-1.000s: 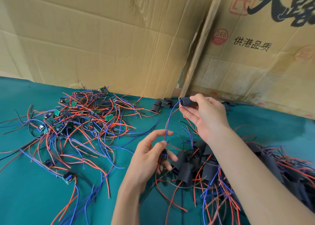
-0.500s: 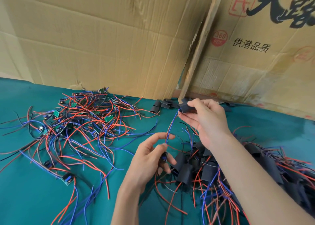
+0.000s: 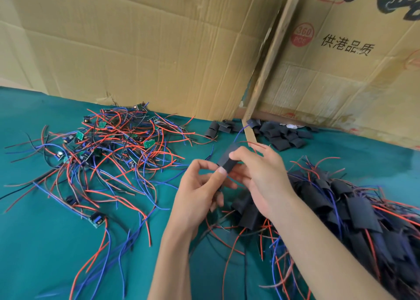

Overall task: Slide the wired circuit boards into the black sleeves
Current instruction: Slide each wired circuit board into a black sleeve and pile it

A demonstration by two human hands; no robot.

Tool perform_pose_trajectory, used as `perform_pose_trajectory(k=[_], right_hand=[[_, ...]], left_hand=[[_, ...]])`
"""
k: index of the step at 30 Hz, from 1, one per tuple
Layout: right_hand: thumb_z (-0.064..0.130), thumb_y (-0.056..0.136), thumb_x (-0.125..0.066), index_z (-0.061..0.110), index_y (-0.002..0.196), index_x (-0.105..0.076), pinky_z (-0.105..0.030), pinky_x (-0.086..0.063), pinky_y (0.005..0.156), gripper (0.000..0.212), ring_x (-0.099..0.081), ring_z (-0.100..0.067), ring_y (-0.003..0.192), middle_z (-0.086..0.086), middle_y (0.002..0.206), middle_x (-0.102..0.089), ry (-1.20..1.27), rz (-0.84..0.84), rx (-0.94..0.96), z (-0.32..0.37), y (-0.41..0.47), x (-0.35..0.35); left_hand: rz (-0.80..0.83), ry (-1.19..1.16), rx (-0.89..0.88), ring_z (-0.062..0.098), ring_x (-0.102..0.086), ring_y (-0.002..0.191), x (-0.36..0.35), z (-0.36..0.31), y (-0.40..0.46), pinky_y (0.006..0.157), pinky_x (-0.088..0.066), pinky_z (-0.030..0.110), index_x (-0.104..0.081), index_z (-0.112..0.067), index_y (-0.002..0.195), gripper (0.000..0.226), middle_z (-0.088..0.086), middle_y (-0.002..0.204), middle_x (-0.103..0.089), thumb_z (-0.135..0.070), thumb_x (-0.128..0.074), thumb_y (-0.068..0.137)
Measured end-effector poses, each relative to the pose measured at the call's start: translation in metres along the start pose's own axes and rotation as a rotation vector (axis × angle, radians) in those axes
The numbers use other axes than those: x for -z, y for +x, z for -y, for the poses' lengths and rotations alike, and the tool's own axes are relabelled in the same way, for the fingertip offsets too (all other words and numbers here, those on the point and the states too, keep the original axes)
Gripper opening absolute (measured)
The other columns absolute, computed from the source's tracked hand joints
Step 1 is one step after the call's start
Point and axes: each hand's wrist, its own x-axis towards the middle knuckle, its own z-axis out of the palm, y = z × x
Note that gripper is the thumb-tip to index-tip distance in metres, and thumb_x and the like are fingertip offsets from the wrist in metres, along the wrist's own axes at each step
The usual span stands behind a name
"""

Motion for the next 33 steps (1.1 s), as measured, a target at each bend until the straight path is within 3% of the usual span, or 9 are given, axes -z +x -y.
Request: perform_pose_trajectory(k=[4,7,10,13,17,21,27,30,33], right_hand=[[0.000,0.083,-0.071,0.001,0.146,-0.040,-0.036,-0.056,0.059,0.070,-0.064,-0.028,0.066,-0.007,0.067,-0.064,0.129,-0.023,-0.058,-0.006,-0.003,-0.001],[0.000,0.084,-0.071,0.002,0.131,-0.052,-0.030,-0.056,0.061,0.051,-0.067,-0.023,0.070,-0.012,0.084,-0.066,0.211,-0.090,-0.045,-0.002,0.000,0.002],[0.004,0.083,-0.073,0.016,0.112,-0.053,-0.025,-0.054,0.065,0.037,-0.069,-0.019,0.074,-0.010,0.086,-0.068,0.185,-0.078,-0.040,0.001,0.000,0.003],[0.003,0.082,-0.074,0.013,0.104,-0.059,-0.025,-0.051,0.062,0.028,-0.064,-0.023,0.075,-0.012,0.087,-0.064,0.091,-0.043,-0.037,-0.002,-0.003,0.002],[0.005,0.082,-0.075,0.011,0.085,-0.074,-0.031,-0.054,0.068,0.007,-0.068,-0.024,0.074,-0.008,0.081,-0.073,-0.093,-0.087,0.012,0.000,-0.004,0.002],[0.002,0.081,-0.073,0.012,0.070,-0.072,-0.024,-0.055,0.055,0.015,-0.070,-0.020,0.063,-0.006,0.068,-0.072,-0.215,-0.095,0.102,0.001,-0.005,-0.001],[0.011,0.076,-0.074,0.013,0.064,-0.072,-0.027,-0.056,0.054,0.013,-0.068,-0.020,0.060,-0.007,0.065,-0.072,-0.389,-0.066,0.096,-0.005,-0.010,-0.010],[0.006,0.081,-0.070,0.010,0.072,-0.069,-0.028,-0.057,0.054,0.010,-0.065,-0.023,0.061,-0.010,0.068,-0.070,-0.319,0.008,-0.003,-0.007,-0.015,-0.016],[-0.002,0.084,-0.065,0.006,0.081,-0.067,-0.033,-0.060,0.060,0.008,-0.067,-0.029,0.067,-0.017,0.076,-0.070,-0.214,0.021,-0.015,0.008,-0.017,-0.014]], left_hand=[[-0.005,-0.016,-0.030,0.016,-0.061,0.056,-0.001,-0.001,-0.001,0.047,-0.042,0.019,-0.052,-0.006,0.094,0.031,0.012,0.087,-0.077,-0.034,-0.065,0.090],[0.003,-0.118,-0.001,0.024,-0.074,0.079,0.001,-0.001,0.000,0.060,-0.052,0.022,-0.064,-0.005,0.103,0.009,0.019,0.102,-0.073,-0.009,-0.065,0.094],[0.004,-0.190,-0.026,0.036,-0.075,0.093,0.003,0.001,0.000,0.073,-0.058,0.027,-0.072,-0.008,0.104,0.031,0.013,0.096,-0.063,0.014,-0.055,0.093],[-0.039,-0.170,-0.057,0.035,-0.076,0.089,0.003,0.002,-0.001,0.071,-0.059,0.028,-0.067,-0.006,0.108,0.026,0.001,0.086,-0.061,0.013,-0.060,0.092],[-0.106,-0.137,-0.077,0.032,-0.076,0.085,0.005,0.001,0.000,0.064,-0.059,0.026,-0.061,-0.002,0.092,0.016,0.002,0.082,-0.067,0.010,-0.069,0.086],[-0.111,-0.083,-0.116,0.020,-0.075,0.078,0.004,0.000,0.001,0.063,-0.058,0.025,-0.065,-0.002,0.089,0.015,0.001,0.081,-0.069,0.008,-0.074,0.083],[-0.244,0.051,-0.181,0.011,-0.054,0.056,0.004,0.006,0.005,0.056,-0.044,0.018,-0.064,-0.011,0.084,0.022,-0.005,0.065,-0.060,0.002,-0.080,0.075],[-0.274,0.085,-0.194,0.013,-0.047,0.058,0.004,0.009,0.007,0.054,-0.041,0.022,-0.063,-0.010,0.082,0.020,0.000,0.065,-0.057,-0.002,-0.081,0.079],[-0.169,0.006,-0.166,0.017,-0.054,0.064,0.004,0.004,0.005,0.060,-0.046,0.023,-0.065,-0.012,0.084,0.021,0.002,0.072,-0.062,-0.017,-0.083,0.073]])
